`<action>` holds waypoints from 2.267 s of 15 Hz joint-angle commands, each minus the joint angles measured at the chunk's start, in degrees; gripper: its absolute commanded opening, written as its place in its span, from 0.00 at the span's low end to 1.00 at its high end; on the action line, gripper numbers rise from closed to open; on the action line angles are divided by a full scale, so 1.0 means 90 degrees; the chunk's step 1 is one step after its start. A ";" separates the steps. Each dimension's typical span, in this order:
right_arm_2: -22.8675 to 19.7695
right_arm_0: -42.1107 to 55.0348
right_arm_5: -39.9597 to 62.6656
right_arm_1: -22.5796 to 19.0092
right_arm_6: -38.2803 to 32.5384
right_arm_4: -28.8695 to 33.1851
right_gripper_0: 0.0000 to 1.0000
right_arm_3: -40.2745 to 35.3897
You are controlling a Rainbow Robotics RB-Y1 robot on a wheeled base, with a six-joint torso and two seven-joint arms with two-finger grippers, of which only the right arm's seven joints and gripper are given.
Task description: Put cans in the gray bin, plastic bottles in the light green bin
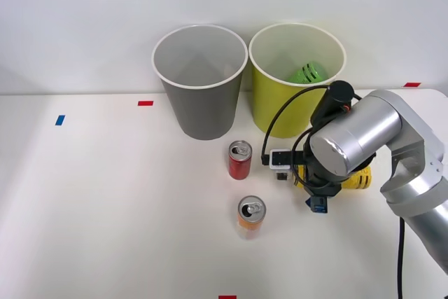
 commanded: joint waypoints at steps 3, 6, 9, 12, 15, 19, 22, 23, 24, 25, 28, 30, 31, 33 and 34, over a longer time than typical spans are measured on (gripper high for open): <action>-0.0001 -0.0016 0.0008 0.0059 0.0091 0.0193 1.00 0.0040; -0.0001 -0.0036 -0.0012 0.0098 0.0120 0.0183 1.00 0.0255; -0.0001 -0.0143 -0.0041 0.0186 0.0120 0.0252 1.00 0.0587; -0.0001 -0.0134 -0.0041 0.0195 0.0150 0.0320 1.00 0.0587; -0.0001 -0.0134 -0.0041 0.0195 0.0198 0.0320 0.55 0.0587; -0.0001 -0.0134 -0.0041 0.0205 0.0208 0.0349 0.00 0.0587; -0.0010 -0.0114 -0.0041 0.0205 0.0189 0.0291 0.00 0.0587; -0.0020 -0.0114 -0.0041 0.0205 0.0169 0.0164 0.00 0.0558; -0.0147 -0.0075 -0.0041 0.0205 0.0140 -0.0022 0.00 0.0489; -0.0333 0.0023 -0.0051 0.0205 0.0101 -0.0285 0.00 0.0284; -0.1026 0.0560 -0.0304 0.0195 -0.0036 -0.1037 0.00 -0.0702; -0.1426 0.0775 -0.0353 0.0215 -0.0124 -0.1535 0.00 -0.1181; -0.1758 0.0892 -0.0353 0.0254 -0.0173 -0.2024 0.00 -0.1415; -0.2383 0.1009 -0.0353 0.0371 -0.0182 -0.2903 0.00 -0.1640; -0.2598 0.1009 -0.0353 0.0400 -0.0182 -0.3235 0.00 -0.1688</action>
